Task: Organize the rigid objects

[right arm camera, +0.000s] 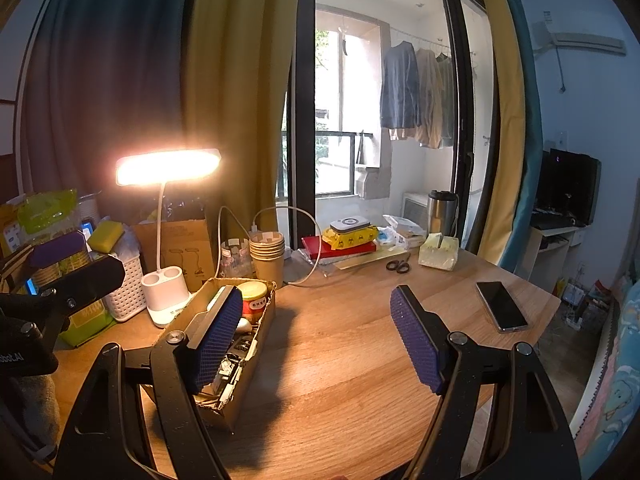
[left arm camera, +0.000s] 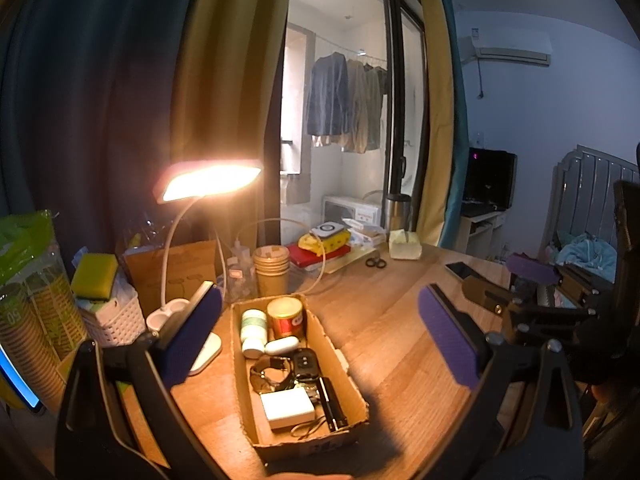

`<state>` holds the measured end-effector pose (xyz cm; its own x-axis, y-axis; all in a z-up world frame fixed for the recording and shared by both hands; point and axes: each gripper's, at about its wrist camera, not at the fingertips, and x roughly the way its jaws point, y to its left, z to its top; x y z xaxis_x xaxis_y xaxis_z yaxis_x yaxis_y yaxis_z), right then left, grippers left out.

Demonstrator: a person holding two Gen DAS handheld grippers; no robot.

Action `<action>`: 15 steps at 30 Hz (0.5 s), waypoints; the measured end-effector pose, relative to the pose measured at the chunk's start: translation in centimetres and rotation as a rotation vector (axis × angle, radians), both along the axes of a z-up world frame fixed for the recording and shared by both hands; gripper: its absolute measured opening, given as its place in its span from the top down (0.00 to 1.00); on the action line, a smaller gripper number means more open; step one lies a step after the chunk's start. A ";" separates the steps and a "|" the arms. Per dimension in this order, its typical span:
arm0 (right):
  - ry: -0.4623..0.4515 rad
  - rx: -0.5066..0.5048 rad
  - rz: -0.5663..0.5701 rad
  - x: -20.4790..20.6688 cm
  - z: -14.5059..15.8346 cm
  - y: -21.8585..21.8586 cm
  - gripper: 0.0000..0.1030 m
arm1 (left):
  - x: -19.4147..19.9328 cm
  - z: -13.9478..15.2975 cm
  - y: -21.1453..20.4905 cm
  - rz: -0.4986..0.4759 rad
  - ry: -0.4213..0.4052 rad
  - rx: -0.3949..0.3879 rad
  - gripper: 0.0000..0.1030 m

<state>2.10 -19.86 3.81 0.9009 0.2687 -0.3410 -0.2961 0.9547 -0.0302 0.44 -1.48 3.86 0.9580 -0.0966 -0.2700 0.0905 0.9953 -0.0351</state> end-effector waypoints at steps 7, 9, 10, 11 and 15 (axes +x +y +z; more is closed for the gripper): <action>0.001 0.000 0.002 -0.1 0.0 0.1 0.23 | 0.0 -0.1 -0.1 0.001 0.003 -0.001 0.03; 0.002 0.000 0.003 -0.2 -0.1 0.1 0.23 | 0.0 -0.1 -0.1 0.001 0.003 -0.002 0.03; 0.002 0.000 0.002 -0.2 -0.1 0.1 0.23 | 0.0 -0.1 -0.1 0.002 0.003 -0.002 0.03; 0.002 0.000 0.002 -0.2 -0.1 0.1 0.23 | 0.0 -0.1 -0.1 0.001 0.004 -0.001 0.03; 0.002 0.000 0.002 -0.1 -0.1 0.1 0.23 | 0.0 -0.1 -0.1 0.001 0.003 -0.001 0.03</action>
<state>2.00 -19.74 3.75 0.8997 0.2710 -0.3423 -0.2986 0.9539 -0.0296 0.41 -1.53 3.74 0.9571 -0.0963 -0.2732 0.0898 0.9953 -0.0363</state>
